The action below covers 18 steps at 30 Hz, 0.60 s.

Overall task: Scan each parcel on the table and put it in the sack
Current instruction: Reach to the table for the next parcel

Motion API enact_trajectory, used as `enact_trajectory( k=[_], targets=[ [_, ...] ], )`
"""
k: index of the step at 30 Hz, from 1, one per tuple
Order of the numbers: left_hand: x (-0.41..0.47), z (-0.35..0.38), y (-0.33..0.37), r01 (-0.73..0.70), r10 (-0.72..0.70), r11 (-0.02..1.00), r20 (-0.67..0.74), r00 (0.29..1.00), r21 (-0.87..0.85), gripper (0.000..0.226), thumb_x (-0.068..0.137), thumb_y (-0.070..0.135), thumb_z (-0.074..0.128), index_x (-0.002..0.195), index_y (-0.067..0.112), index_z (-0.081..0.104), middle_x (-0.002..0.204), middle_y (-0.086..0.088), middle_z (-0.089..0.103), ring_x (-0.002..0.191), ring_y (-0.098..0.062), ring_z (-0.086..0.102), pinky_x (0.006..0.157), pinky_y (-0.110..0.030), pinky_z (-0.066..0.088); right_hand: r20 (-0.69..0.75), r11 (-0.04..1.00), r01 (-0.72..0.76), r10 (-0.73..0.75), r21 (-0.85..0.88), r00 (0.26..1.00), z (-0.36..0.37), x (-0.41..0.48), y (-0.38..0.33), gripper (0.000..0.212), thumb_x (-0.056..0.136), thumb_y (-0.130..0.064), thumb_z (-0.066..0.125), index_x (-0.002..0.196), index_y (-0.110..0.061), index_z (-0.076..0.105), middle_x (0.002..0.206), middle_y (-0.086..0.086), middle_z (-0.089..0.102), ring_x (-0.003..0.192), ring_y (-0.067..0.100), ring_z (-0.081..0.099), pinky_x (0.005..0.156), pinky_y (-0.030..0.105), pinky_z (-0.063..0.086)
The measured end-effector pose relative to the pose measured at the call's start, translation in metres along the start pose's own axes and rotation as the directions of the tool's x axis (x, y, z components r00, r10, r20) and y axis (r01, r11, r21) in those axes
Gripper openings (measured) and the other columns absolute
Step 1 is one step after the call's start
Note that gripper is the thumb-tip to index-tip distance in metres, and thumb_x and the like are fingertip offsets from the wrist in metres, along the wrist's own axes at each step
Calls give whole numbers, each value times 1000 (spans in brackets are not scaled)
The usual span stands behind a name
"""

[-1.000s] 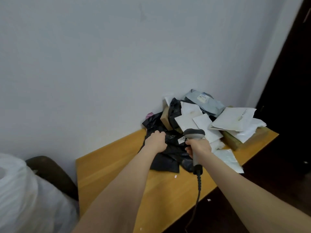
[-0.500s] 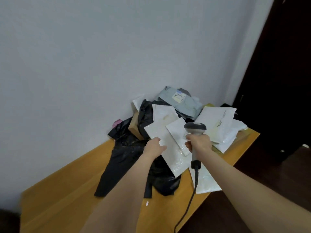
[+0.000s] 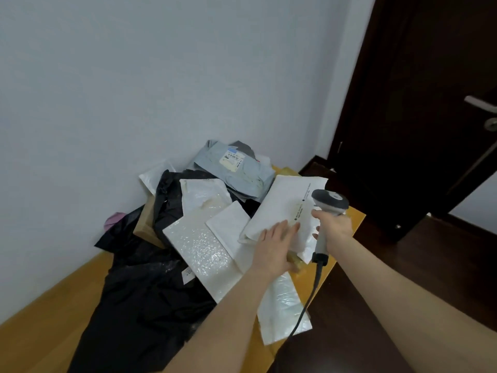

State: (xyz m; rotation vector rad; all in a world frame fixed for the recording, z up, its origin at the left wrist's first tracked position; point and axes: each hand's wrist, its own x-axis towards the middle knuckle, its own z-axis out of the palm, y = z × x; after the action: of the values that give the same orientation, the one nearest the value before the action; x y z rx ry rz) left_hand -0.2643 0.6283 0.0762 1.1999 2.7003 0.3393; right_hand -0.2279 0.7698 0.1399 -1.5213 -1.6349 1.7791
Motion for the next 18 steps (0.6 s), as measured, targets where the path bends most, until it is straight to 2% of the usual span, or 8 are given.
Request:
enact_trajectory(
  k=[3,6,8,10,13,15,16,18],
  targets=[
    [4,9,10,28,-26,1000,-144,989,13,68,84,31,66,144,27,34,149,-1,35,138,-20,31,111,-35,29,68,997,-81,79,22,995,-6,17,2,36,76,-21,80,98,-13,53,80,7,57,67,26,60,69,43,57],
    [5,4,11,76,-84,996,-254,964,-39,27,94,31,54,119,22,57,129,5,52,115,-17,51,81,-29,45,154,991,-129,125,19,980,-11,25,0,37,76,-23,81,96,-13,52,83,9,59,68,27,61,73,46,58],
    [8,-8,9,140,-135,990,-313,940,-8,19,98,35,47,104,21,59,111,6,58,94,-18,59,61,-27,37,212,990,-137,131,13,968,-10,28,-4,37,77,-25,80,100,-11,54,88,11,62,70,28,63,78,47,58],
    [12,-21,5,208,-196,978,-360,912,-7,19,99,34,46,99,21,59,102,6,60,82,-21,61,57,-28,34,270,990,-137,128,15,954,-7,28,-7,36,78,-26,79,99,-12,54,90,11,62,72,28,62,78,47,58],
    [17,-29,-5,182,-193,981,-278,941,-65,15,95,27,53,109,24,58,114,7,56,94,-19,60,69,-29,43,288,993,-119,109,15,951,-4,29,-9,38,79,-28,78,99,-14,49,87,7,58,84,32,60,86,49,53],
    [17,-27,-9,204,-218,974,-159,963,-103,46,88,25,64,131,26,48,137,5,45,119,-19,51,92,-31,44,294,993,-120,108,21,950,-2,30,-9,40,80,-29,77,100,-14,46,98,8,59,100,35,57,97,49,47],
    [18,-24,-11,220,-228,972,-96,969,-84,66,83,28,69,141,25,37,148,3,36,132,-19,40,105,-34,38,305,990,-133,116,35,945,-1,30,-8,40,81,-28,77,102,-14,46,106,10,59,106,36,56,101,50,45],
    [20,-15,-11,216,-217,976,-26,976,-30,91,77,32,76,150,26,21,156,0,23,143,-20,22,116,-38,23,350,979,-192,156,68,924,0,30,-6,42,81,-26,78,109,-9,52,117,13,61,112,36,57,102,51,45]
  ],
)
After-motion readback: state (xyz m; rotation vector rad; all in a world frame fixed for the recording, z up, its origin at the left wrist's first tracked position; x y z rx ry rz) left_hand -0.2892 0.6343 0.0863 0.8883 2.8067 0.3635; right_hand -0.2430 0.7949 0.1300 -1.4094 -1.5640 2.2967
